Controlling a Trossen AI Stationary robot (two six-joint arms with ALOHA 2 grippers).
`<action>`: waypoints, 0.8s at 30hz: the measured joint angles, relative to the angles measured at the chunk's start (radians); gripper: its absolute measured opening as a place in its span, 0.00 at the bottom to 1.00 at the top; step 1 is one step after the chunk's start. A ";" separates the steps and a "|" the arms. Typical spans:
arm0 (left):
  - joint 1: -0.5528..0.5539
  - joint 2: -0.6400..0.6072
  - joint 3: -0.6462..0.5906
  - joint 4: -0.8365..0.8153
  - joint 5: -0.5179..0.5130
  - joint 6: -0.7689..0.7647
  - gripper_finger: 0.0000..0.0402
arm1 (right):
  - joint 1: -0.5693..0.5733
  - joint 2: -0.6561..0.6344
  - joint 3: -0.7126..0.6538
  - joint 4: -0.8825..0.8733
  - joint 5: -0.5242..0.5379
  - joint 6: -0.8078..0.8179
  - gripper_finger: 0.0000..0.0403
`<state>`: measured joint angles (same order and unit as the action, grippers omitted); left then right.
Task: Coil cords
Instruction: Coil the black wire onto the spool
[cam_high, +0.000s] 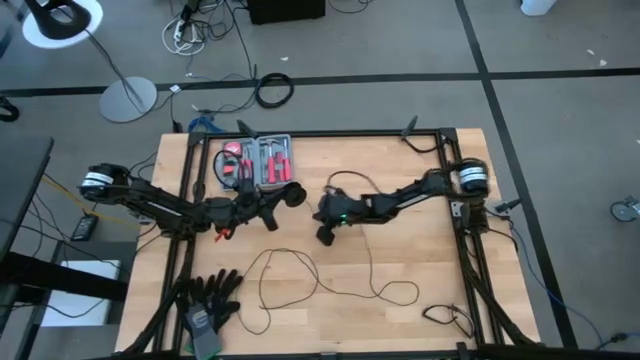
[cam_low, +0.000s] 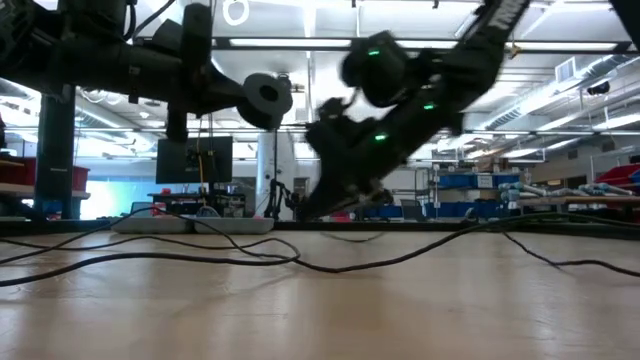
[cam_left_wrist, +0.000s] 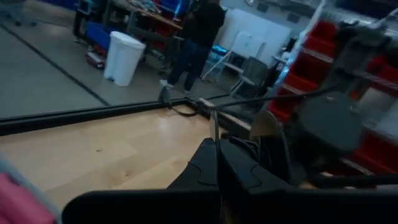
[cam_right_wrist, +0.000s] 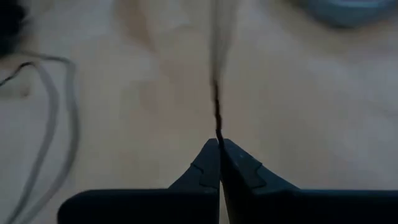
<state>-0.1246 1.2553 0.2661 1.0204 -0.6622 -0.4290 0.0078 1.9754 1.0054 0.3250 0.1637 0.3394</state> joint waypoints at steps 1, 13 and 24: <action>0.000 0.000 0.000 -0.013 -0.011 -0.001 0.00 | 0.001 0.030 0.043 -0.020 -0.027 -0.021 0.00; 0.000 0.000 0.001 -0.179 -0.171 -0.020 0.00 | 0.027 0.112 0.308 -0.091 -0.156 -0.240 0.00; 0.008 0.000 0.048 -0.376 -0.228 -0.088 0.00 | 0.024 0.111 0.322 -0.116 -0.330 -0.244 0.00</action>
<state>-0.1167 1.2551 0.3141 0.6447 -0.8899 -0.5172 0.0316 2.0865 1.3277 0.2092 -0.1658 0.0956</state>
